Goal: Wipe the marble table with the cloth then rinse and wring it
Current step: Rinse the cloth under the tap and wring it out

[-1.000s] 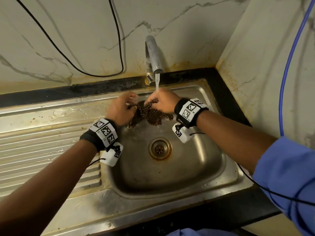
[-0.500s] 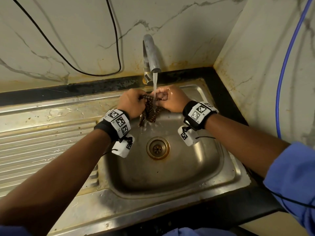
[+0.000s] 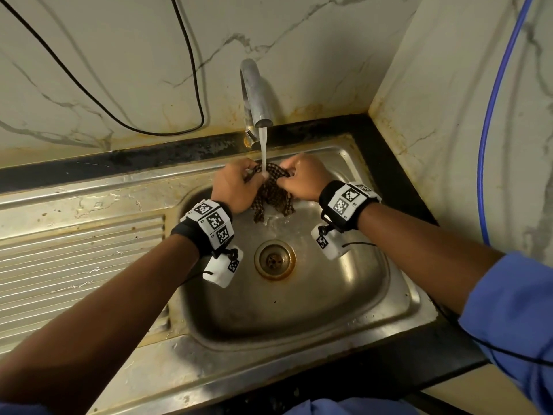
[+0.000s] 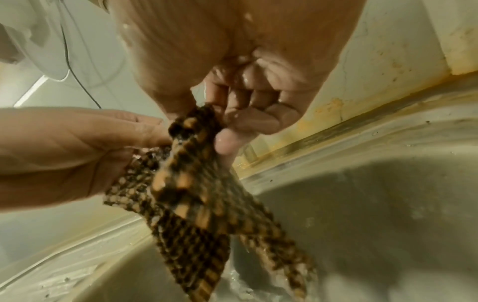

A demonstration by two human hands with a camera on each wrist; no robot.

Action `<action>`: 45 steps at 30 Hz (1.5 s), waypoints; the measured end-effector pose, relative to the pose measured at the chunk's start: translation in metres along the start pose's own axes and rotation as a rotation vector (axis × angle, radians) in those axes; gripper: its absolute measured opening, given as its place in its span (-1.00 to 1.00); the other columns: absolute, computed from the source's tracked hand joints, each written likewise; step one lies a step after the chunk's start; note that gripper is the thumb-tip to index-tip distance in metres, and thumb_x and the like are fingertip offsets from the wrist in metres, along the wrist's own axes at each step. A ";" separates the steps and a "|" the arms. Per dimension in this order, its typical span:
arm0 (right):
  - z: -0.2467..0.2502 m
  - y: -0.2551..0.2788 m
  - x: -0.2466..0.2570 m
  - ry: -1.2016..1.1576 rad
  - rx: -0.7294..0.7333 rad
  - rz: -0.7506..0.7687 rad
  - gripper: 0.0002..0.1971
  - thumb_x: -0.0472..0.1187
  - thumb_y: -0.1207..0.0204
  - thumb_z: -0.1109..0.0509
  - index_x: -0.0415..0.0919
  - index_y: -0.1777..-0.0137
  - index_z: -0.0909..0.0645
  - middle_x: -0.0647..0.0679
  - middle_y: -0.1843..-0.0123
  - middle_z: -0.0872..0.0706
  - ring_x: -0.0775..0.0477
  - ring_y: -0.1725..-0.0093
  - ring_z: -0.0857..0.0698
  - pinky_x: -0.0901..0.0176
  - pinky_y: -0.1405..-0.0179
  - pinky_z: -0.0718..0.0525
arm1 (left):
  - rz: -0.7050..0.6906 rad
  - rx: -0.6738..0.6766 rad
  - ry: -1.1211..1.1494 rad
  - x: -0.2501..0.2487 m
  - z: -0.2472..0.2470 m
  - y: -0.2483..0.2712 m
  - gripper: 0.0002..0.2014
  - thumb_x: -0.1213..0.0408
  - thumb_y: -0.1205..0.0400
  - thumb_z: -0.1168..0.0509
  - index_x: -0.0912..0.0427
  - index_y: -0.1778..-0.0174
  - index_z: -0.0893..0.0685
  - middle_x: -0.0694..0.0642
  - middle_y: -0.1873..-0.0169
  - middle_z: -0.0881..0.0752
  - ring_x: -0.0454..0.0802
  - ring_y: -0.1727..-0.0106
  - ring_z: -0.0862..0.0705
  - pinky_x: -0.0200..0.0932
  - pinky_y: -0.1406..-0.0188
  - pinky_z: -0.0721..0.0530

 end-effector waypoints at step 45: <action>0.025 -0.004 -0.006 -0.059 0.257 0.008 -0.80 -0.34 -0.51 -0.44 -0.09 -0.07 -0.72 0.17 0.06 -0.72 0.25 0.02 -0.66 0.30 -0.06 -0.60 | -0.062 0.383 0.035 0.007 -0.033 -0.003 -0.80 0.13 -0.60 -0.38 0.08 -0.09 -0.65 -0.09 0.14 -0.71 -0.28 0.15 -0.66 -0.36 0.20 -0.62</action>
Point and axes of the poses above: each hand's wrist, its own y-axis away from the middle knuckle, its own z-axis out of the back of the hand, x = y × z, the point moved 6 cm from there along -y, towards the middle knuckle
